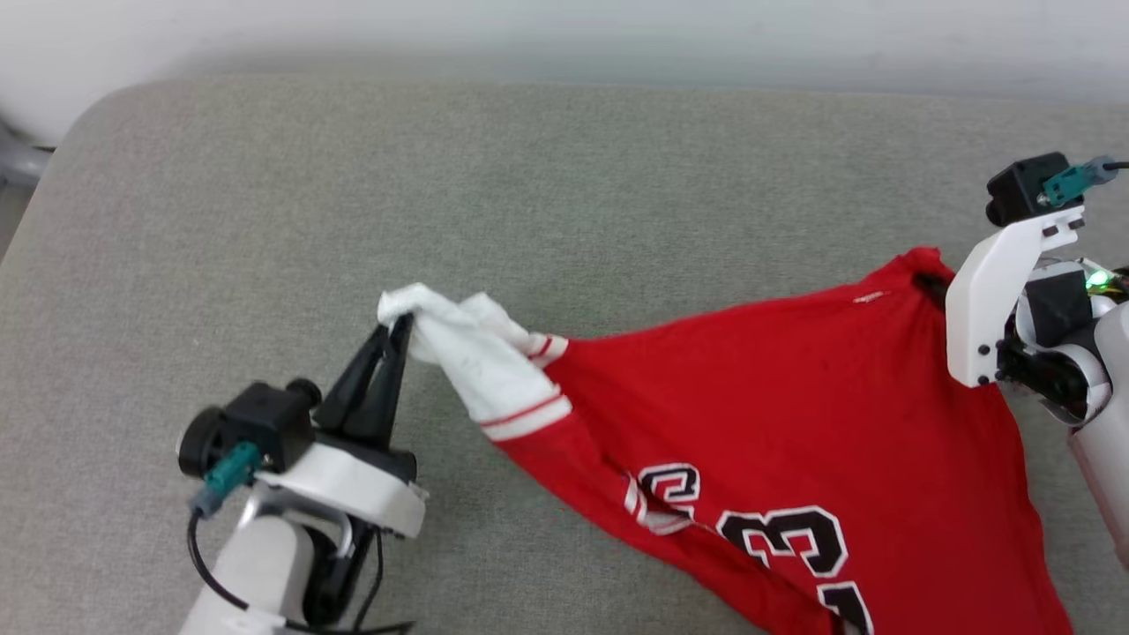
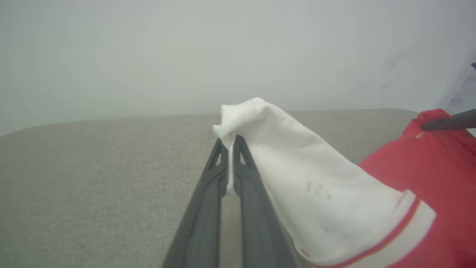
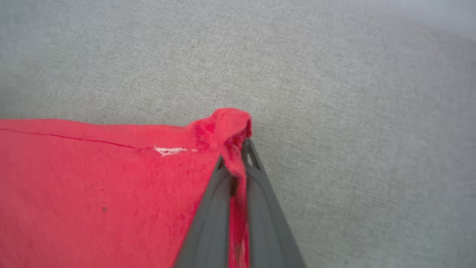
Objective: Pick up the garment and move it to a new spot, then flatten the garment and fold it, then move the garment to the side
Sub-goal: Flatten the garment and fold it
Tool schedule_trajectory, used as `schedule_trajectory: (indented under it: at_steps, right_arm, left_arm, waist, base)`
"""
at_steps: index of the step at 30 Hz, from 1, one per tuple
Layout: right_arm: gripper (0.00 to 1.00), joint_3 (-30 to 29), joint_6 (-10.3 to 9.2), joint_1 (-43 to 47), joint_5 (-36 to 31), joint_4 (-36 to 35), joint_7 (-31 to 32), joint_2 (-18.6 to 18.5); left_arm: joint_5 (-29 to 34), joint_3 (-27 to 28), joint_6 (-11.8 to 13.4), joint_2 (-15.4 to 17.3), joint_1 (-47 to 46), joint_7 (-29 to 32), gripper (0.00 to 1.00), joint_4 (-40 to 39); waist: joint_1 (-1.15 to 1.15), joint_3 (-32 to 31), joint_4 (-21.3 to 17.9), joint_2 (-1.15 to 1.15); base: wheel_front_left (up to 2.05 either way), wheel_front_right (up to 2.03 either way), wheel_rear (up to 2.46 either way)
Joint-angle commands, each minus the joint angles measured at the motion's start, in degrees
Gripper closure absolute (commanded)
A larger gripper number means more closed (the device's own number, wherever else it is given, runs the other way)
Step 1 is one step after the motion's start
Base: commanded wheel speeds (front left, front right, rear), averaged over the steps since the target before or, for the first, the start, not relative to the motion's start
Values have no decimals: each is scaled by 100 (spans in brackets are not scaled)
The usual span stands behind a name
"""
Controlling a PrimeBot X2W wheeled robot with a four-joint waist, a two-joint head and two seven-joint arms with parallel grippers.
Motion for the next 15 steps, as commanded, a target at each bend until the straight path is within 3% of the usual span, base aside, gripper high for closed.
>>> schedule_trajectory:
  at_steps: [1,8,9,15]
  right_arm:
    - [100,-151,-4,-133,-134,67,-127,95]
    - [100,-630,-4,-526,-630,176,-498,372]
    - [100,-878,-4,-872,-856,205,-649,483]
    - [100,-1392,-4,-1691,-1439,295,-1030,648]
  left_arm:
    - [9,-20,6,118,-272,-26,100,-7]
    - [-88,-277,7,608,-1305,-26,100,203]
    - [-199,-409,7,826,-1986,-26,100,428]
    - [-544,-762,7,1017,-3383,-26,100,1184]
  waist:
    - [0,-101,-110,0]
    - [0,-129,-289,0]
    - [0,-58,-367,0]
    - [0,167,-455,0]
  base:
    - [0,0,0]
    - [0,0,0]
    - [0,0,0]
    - [0,0,0]
